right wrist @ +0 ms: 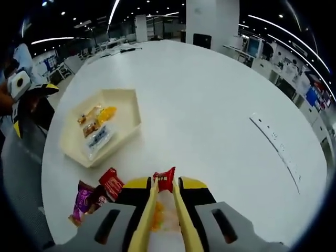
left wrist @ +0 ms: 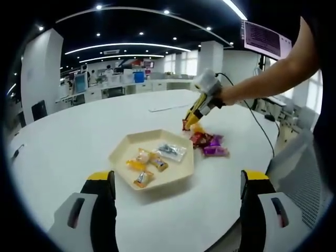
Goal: Place the target food into the container with the food tongs after gripping and lifting it, then release it inside without dropping or visibly crushing the food.
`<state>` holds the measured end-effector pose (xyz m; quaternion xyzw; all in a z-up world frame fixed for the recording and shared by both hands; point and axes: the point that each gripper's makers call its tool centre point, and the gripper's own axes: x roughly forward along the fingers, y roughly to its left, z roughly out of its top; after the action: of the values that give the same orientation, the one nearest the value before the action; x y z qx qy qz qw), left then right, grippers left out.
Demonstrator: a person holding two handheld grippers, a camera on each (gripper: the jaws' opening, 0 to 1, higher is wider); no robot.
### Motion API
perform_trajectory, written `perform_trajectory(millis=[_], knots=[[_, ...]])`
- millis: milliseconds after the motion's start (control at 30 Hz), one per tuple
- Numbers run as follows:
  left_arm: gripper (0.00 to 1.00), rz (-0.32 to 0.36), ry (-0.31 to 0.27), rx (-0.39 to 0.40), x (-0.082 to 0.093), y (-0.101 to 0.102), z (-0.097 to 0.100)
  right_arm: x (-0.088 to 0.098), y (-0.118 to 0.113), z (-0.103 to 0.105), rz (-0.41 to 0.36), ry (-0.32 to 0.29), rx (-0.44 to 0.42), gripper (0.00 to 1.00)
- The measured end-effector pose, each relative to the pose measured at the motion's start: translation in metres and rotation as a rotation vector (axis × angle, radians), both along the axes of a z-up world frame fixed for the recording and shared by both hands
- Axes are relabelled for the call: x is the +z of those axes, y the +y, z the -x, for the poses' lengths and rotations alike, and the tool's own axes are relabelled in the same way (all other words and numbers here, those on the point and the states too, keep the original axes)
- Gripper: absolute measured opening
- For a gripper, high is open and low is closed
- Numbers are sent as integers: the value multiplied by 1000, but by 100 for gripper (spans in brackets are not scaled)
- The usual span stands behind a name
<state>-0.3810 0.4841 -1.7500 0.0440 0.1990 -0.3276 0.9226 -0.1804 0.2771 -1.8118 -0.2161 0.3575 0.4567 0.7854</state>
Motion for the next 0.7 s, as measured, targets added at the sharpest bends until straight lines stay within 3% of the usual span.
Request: perform_trajectory(millis=[500,700], knots=[[99,-7,-24,-27,2,-4,2,60,-1,-6,-4,-47,2,21],[99,-14,-40,-36,5,-5,3,71,-2,-8,-4,-56,-12,21]])
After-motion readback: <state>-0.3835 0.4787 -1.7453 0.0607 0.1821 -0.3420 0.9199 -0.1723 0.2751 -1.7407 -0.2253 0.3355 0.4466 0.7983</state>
